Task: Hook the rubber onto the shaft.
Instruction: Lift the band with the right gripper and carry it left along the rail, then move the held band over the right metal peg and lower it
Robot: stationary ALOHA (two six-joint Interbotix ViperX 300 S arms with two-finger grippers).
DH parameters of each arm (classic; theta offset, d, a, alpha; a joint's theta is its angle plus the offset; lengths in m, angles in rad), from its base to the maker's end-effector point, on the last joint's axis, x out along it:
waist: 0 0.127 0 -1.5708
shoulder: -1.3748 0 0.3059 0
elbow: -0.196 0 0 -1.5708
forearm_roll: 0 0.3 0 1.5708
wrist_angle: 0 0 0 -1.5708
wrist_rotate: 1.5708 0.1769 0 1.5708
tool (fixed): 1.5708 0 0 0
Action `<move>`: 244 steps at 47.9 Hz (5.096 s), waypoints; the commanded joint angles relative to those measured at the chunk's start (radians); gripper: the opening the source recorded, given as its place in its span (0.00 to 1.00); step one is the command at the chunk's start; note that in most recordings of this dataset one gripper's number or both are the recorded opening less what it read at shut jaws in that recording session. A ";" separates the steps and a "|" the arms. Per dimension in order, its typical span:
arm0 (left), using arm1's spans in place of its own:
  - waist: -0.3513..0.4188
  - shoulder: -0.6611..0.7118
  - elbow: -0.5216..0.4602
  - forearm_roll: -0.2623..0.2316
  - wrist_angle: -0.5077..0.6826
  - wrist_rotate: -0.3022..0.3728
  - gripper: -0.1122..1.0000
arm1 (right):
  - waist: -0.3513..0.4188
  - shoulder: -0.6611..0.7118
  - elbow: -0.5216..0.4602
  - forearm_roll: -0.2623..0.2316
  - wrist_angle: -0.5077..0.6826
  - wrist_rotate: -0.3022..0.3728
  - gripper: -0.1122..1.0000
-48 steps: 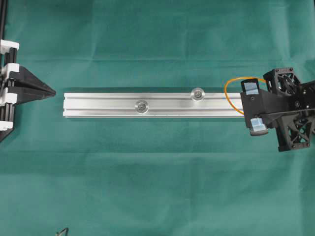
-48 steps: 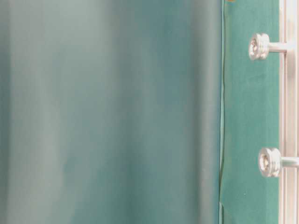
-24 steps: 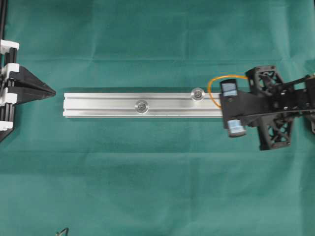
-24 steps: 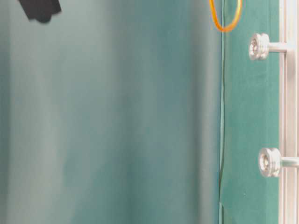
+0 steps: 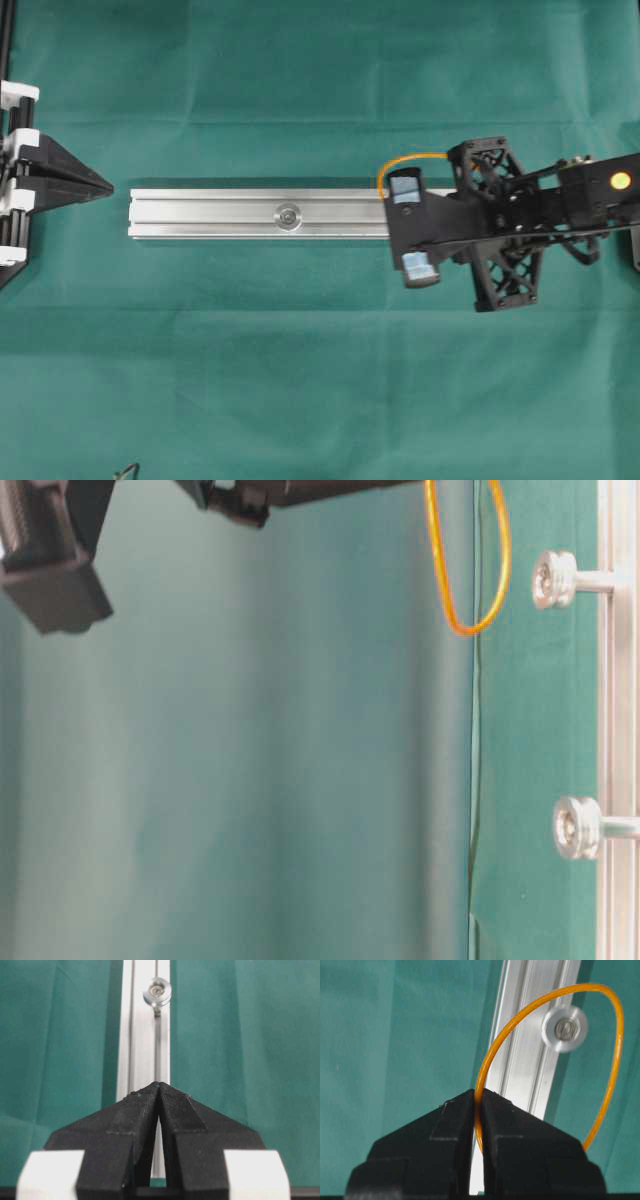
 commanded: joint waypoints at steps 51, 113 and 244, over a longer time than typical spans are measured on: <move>-0.002 0.008 -0.031 0.002 -0.003 0.002 0.10 | -0.008 0.060 -0.069 -0.009 -0.044 0.005 0.16; -0.002 0.008 -0.029 0.003 -0.003 0.002 0.10 | 0.015 0.074 -0.058 0.009 -0.084 0.011 0.16; -0.002 0.008 -0.029 0.003 -0.003 0.003 0.10 | 0.112 0.150 -0.091 0.061 -0.250 0.977 0.16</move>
